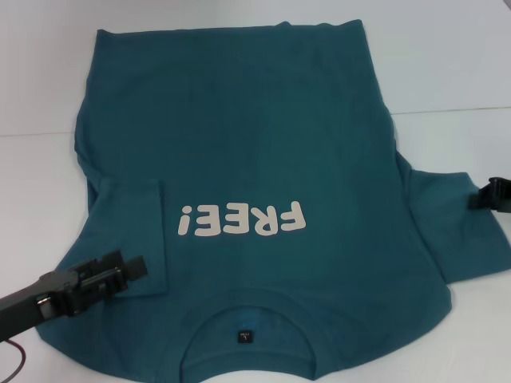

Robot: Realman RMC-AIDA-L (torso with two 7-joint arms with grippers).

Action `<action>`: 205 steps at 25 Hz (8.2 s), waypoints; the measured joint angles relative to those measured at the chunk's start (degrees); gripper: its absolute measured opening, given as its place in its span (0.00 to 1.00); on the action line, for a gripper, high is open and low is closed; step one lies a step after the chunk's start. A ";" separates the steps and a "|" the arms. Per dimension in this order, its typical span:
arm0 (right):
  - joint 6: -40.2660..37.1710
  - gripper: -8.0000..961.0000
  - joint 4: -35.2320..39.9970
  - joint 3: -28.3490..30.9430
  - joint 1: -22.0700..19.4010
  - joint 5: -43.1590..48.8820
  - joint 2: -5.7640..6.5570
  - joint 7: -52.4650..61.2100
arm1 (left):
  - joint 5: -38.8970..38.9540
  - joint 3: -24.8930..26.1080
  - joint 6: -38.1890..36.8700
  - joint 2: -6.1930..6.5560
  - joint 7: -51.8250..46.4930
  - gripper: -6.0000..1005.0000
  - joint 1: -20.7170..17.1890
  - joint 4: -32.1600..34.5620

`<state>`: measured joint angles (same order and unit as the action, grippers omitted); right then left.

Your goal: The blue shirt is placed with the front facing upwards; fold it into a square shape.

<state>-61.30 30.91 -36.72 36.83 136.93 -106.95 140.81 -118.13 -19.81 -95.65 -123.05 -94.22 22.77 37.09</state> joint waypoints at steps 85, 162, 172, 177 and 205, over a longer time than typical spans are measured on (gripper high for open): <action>-2.95 0.11 1.00 -4.16 17.95 14.00 -4.10 13.58 | 0.00 1.53 1.57 -0.26 0.00 0.81 -0.27 -0.88; -0.17 0.48 7.12 -9.03 9.62 16.65 -7.92 1.93 | 0.09 2.32 1.70 -0.26 -0.09 0.81 -0.19 -1.68; -0.82 0.12 7.36 -9.07 9.77 16.45 -7.92 2.02 | 0.09 2.32 1.70 -0.26 -0.09 0.81 -0.20 -1.68; -3.83 0.08 7.47 -9.06 10.65 16.14 -8.28 2.02 | 0.09 2.31 1.70 -0.26 -0.09 0.81 -0.29 -1.66; -5.78 0.30 6.60 -9.40 13.03 13.14 -9.64 2.69 | 0.09 2.32 1.79 -0.26 -0.09 0.81 -0.18 -1.67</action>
<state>-67.08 37.51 -46.12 49.86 150.07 -116.59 143.50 -118.04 -17.49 -93.87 -123.31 -94.31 22.60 35.42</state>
